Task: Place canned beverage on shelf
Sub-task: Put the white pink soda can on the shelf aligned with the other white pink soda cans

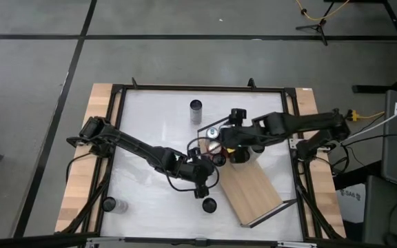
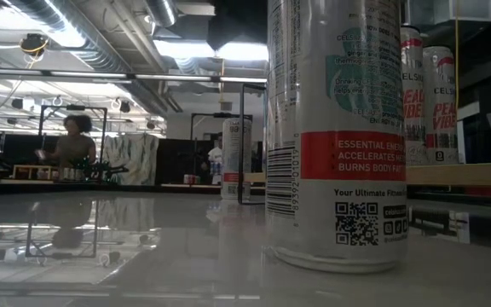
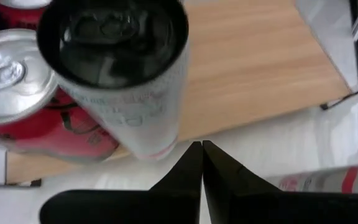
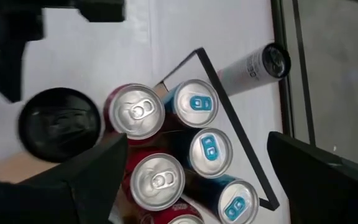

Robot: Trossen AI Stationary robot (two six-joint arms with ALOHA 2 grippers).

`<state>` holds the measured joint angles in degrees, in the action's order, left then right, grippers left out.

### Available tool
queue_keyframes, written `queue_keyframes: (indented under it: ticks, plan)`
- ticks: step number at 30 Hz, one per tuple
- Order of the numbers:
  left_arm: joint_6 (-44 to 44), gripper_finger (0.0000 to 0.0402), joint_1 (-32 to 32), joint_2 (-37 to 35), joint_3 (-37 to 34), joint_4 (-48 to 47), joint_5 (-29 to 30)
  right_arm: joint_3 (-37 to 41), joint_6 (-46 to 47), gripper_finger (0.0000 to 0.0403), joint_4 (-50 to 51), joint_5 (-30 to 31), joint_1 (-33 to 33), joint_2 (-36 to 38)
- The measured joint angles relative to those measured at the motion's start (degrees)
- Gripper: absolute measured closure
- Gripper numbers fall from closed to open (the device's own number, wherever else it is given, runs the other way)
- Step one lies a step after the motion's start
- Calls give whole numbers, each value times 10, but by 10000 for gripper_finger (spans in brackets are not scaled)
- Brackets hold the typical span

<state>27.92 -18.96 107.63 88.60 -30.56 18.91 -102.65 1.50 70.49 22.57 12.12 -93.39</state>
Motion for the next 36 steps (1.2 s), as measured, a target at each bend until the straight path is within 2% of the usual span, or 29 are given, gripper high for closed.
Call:
queue_keyframes:
  ticks: [11, 15, 24, 36]
  plan:
    - [0, 400, 14, 0, -11, 16, 15, 0, -7, 29, 1, -63, -37, -39]
    - [0, 400, 14, 0, -11, 14, 47, 0, -19, 29, 0, -67, -35, -45]
    - [0, 400, 14, 0, -11, 10, 78, 0, -20, 29, 27, -72, -35, -60]
    - [0, 400, 32, 0, -12, 25, 83, 0, -20, 29, 59, -72, -35, -61]
